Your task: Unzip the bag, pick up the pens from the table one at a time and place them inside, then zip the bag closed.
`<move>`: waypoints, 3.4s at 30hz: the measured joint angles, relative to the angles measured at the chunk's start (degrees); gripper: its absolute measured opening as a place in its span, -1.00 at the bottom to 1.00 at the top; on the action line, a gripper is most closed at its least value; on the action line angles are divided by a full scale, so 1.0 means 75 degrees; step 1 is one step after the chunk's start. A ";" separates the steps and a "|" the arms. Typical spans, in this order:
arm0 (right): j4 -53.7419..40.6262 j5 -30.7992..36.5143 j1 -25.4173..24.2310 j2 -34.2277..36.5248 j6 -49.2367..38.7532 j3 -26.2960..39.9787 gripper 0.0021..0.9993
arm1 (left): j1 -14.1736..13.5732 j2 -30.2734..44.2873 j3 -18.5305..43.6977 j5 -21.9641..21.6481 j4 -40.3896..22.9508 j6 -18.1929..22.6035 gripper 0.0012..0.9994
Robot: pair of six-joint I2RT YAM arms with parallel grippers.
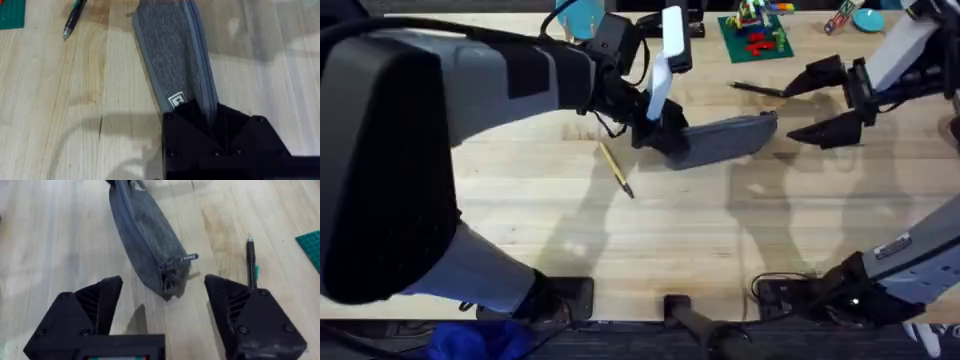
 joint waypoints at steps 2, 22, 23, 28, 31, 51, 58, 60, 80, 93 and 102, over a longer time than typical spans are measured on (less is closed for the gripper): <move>-0.0003 -0.0209 0.0000 0.0000 0.0209 0.0000 0.99 | 0.0000 0.0000 0.0000 0.0000 0.0000 0.0000 -0.92; 0.0966 -0.0836 0.0000 0.0000 0.5950 0.0009 0.99 | 0.0000 0.0000 0.0000 0.0000 -0.0006 0.0000 -0.92; 0.0993 -0.0834 0.0000 0.0000 0.6361 0.0009 0.99 | 0.0000 0.0000 0.0000 0.0000 -0.0006 0.0000 -0.92; 0.1005 -0.0834 0.0000 0.0000 0.8073 0.0009 0.99 | 0.0000 0.0000 0.0000 0.0000 -0.0015 0.0000 -0.92; 0.1005 -0.0835 0.0000 0.0000 0.9136 0.0009 0.99 | 0.0000 0.0000 0.0000 0.0000 -0.0015 0.0000 -0.92; 0.1254 -0.0649 0.0277 0.0000 1.1696 0.0009 0.99 | 0.0000 0.0000 0.0000 0.0000 -0.0016 0.0000 -0.92; 0.2088 -0.0026 0.1206 0.0000 1.2748 0.0038 0.99 | 0.0000 0.0000 0.0000 0.0000 -0.0017 0.0000 -0.92; 0.2241 0.0105 0.1436 0.0000 1.3000 0.0067 0.99 | 0.0000 0.0000 0.0000 0.0000 -0.0017 0.0000 -0.92; 0.1863 0.0571 0.1728 0.0000 1.4402 0.0140 0.43 | 0.0000 0.0000 0.0000 0.0003 -0.0044 0.0003 -0.92; 0.1734 0.0628 0.1734 0.0000 1.4516 0.0140 -0.45 | 0.0000 0.0000 0.0000 0.0000 -0.0041 0.0003 -0.92; 0.1378 0.0692 0.1677 0.0000 1.4253 0.0140 -0.85 | 0.0000 0.0000 0.0000 0.0000 -0.0040 0.0003 -0.92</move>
